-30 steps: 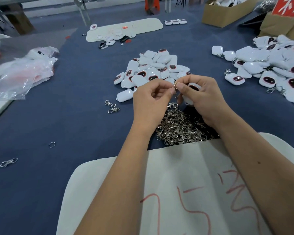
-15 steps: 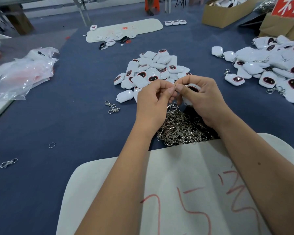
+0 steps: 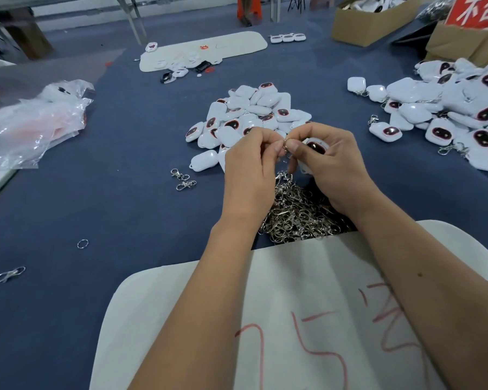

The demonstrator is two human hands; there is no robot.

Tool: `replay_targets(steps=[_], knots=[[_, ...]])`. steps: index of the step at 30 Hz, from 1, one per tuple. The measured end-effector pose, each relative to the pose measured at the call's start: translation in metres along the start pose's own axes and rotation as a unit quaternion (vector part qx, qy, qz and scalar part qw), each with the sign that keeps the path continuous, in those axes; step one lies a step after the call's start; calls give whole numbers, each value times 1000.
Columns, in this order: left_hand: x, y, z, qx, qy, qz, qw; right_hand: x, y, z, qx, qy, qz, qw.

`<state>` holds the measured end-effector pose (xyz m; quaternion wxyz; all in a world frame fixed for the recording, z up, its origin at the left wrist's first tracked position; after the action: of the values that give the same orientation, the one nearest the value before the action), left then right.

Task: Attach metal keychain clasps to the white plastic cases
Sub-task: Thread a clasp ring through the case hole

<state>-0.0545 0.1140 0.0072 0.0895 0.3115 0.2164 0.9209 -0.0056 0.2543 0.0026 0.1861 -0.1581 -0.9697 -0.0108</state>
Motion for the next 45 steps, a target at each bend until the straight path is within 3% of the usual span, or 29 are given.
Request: replay_targets(steps=[10, 17, 29, 45], knots=[[-1, 1, 4, 52, -28, 6, 998, 2, 1, 8, 5, -8, -1, 1000], [-3, -6, 1, 109, -35, -65, 991, 10, 19, 24, 51, -97, 112, 988], [-8, -15, 5, 111, -44, -155, 981, 7, 7, 9, -59, -50, 150, 986], [-8, -13, 5, 110, -49, -154, 981, 4, 1, 8, -134, -4, 173, 976]])
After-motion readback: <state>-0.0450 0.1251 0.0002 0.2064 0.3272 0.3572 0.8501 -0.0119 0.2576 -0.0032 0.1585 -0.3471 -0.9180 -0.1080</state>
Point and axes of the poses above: each hand's wrist, its own x-axis towards the middle knuckle, its own y-axis out of the back of the hand, z = x × y, the point moved 3 cm from there along x, towards the middle knuckle, and after that the axes turned 9 degrees about x, right-handed, at the moved point
